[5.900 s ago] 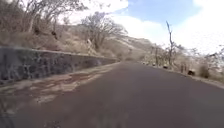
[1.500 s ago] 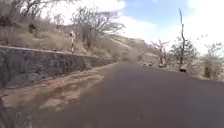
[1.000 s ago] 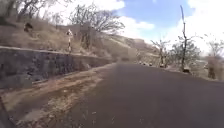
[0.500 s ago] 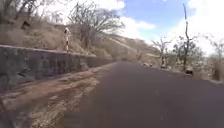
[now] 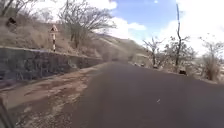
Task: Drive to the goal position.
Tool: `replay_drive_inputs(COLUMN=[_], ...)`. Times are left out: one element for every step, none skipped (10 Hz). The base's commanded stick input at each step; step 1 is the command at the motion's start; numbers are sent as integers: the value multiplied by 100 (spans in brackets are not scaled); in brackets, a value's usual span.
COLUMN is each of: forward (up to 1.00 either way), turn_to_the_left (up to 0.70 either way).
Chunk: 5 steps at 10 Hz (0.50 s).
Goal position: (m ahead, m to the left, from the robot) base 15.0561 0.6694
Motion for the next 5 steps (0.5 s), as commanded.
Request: replay_drive_inputs(forward=[70,70,70,70,70], turn_to_the_left=[0,0,0,0,0])
